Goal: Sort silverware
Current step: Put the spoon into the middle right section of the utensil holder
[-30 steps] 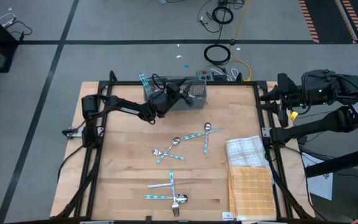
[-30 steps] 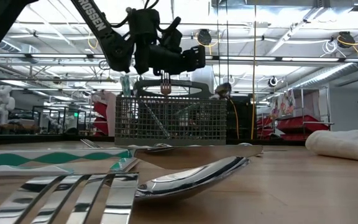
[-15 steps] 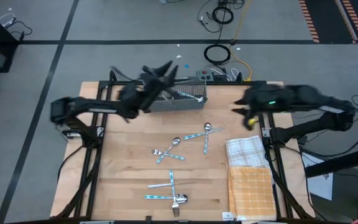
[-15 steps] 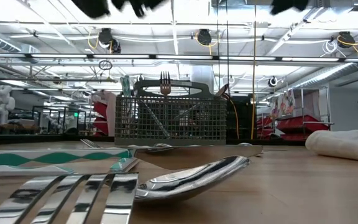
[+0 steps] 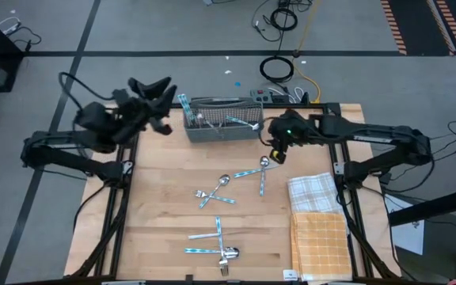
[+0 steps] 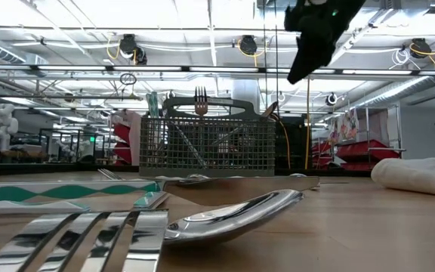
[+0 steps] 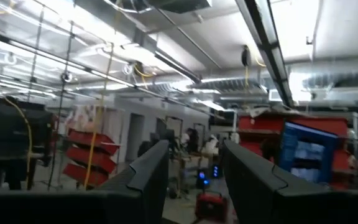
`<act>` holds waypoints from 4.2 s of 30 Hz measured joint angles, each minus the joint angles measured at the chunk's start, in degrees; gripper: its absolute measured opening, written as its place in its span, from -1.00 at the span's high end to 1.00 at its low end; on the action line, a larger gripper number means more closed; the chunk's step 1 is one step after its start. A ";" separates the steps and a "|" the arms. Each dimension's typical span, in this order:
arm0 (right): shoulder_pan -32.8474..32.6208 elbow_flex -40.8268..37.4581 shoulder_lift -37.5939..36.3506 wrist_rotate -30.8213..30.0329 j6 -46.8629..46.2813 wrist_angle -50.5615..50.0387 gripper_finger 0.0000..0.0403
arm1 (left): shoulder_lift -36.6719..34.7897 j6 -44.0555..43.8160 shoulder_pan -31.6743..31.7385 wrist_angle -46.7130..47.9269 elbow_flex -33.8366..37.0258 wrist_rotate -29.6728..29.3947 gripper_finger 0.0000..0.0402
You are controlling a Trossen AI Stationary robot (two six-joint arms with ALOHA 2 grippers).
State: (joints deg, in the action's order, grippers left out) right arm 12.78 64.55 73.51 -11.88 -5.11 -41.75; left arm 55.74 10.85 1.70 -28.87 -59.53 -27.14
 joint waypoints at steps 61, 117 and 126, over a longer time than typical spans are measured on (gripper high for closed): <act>10.41 -0.88 11.28 5.71 9.12 7.24 0.34 | -7.00 0.00 -1.10 14.91 0.00 -3.32 0.23; 15.01 11.82 17.92 10.95 15.20 1.74 0.34 | -9.81 0.02 -1.08 20.00 0.00 -4.85 0.23; 14.59 11.78 22.05 11.81 16.40 3.38 0.44 | -9.81 0.07 -1.08 22.25 -0.02 -4.85 0.23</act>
State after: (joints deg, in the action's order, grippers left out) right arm 27.37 76.34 95.56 -0.07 11.29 -38.37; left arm 45.93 10.92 0.62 -6.61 -59.55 -31.99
